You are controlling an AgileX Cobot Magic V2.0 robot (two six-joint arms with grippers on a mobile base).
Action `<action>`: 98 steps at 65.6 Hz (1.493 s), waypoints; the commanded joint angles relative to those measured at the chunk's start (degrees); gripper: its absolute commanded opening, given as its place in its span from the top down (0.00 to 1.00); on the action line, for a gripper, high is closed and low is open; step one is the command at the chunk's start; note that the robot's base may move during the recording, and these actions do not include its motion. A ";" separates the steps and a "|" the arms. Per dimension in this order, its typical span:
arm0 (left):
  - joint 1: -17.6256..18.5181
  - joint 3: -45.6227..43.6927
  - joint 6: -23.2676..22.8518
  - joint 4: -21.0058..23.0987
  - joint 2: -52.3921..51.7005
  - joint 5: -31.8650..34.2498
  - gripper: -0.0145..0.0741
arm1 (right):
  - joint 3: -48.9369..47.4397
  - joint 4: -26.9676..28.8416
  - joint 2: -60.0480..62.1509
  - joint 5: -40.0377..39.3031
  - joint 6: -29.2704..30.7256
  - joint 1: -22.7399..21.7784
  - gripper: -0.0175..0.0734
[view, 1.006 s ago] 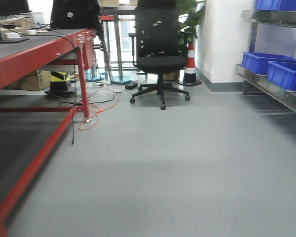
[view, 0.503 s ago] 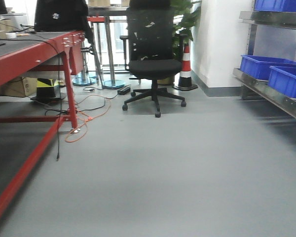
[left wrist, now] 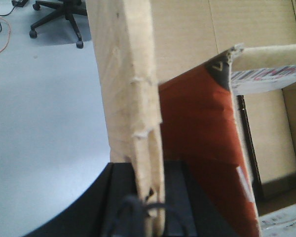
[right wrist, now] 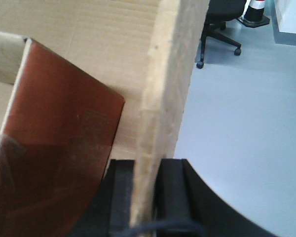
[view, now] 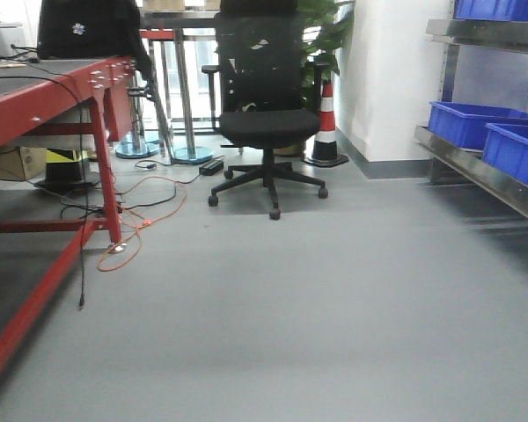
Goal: Stack two boxes on right shelf middle
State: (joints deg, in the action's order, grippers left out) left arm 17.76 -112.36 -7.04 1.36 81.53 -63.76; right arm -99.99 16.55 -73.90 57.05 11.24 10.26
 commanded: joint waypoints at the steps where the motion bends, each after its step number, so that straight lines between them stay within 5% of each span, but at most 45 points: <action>1: -0.08 -0.74 0.37 -2.25 -0.58 3.24 0.96 | -0.63 -1.11 0.86 -2.68 0.79 -0.46 0.97; 98: -0.08 -0.74 0.37 -2.25 -0.58 3.24 0.96 | -0.63 -1.11 0.86 -2.68 0.79 -0.46 0.97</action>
State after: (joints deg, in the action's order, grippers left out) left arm 17.76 -112.36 -7.04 1.25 81.53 -63.76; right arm -99.99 16.55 -73.90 57.05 11.24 10.26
